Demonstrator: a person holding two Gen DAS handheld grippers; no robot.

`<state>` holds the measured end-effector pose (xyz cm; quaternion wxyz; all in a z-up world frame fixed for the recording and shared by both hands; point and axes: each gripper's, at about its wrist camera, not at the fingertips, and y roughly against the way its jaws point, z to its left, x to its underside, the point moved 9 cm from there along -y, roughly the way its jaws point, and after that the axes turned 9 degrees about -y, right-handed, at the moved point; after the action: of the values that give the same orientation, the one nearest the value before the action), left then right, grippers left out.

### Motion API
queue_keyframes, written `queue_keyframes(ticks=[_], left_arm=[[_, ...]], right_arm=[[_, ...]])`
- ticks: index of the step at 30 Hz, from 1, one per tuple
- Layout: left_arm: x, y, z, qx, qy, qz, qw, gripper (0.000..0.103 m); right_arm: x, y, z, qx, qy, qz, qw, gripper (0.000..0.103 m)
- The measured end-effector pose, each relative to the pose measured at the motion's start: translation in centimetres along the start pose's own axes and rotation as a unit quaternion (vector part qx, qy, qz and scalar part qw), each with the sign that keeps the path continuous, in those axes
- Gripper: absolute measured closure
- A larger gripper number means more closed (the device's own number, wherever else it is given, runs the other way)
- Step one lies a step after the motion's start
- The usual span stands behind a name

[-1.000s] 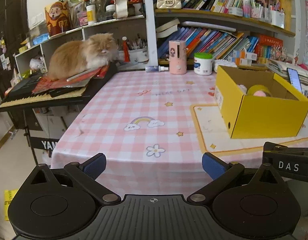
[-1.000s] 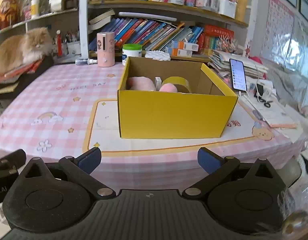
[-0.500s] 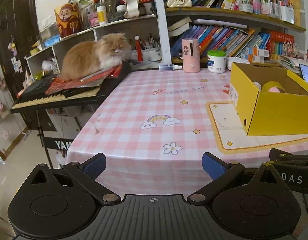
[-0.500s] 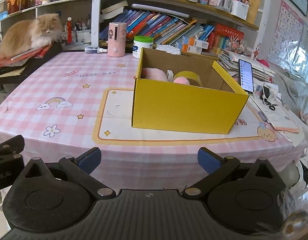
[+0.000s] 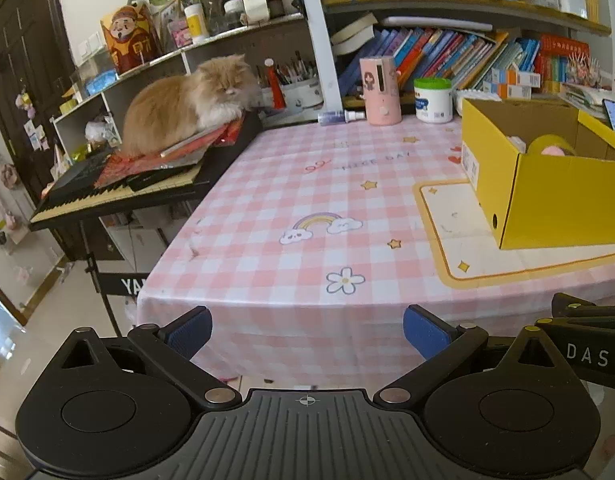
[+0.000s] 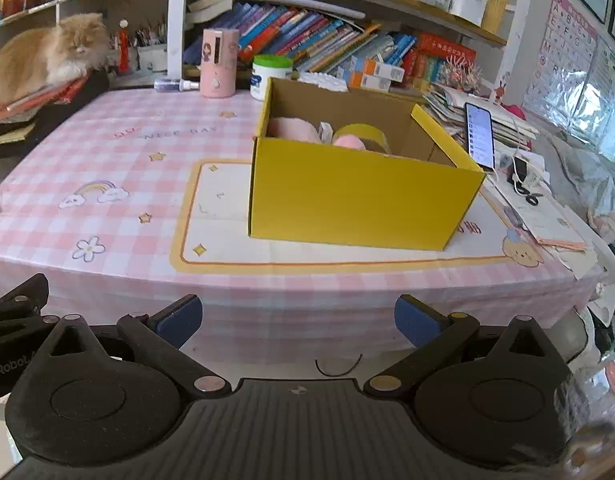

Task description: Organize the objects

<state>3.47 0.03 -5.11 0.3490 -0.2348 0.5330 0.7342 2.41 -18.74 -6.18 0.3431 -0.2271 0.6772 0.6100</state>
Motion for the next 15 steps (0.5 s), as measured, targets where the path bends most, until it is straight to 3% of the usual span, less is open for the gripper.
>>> queue_keyframes(ticks=[15], left_arm=[[0.26,-1.04,-0.21,-0.002,-0.005,0.022,0.9997,0.000]], right_arm=[[0.48,-0.45,0.03,0.006,0.003,0.013,1.000,0.000]])
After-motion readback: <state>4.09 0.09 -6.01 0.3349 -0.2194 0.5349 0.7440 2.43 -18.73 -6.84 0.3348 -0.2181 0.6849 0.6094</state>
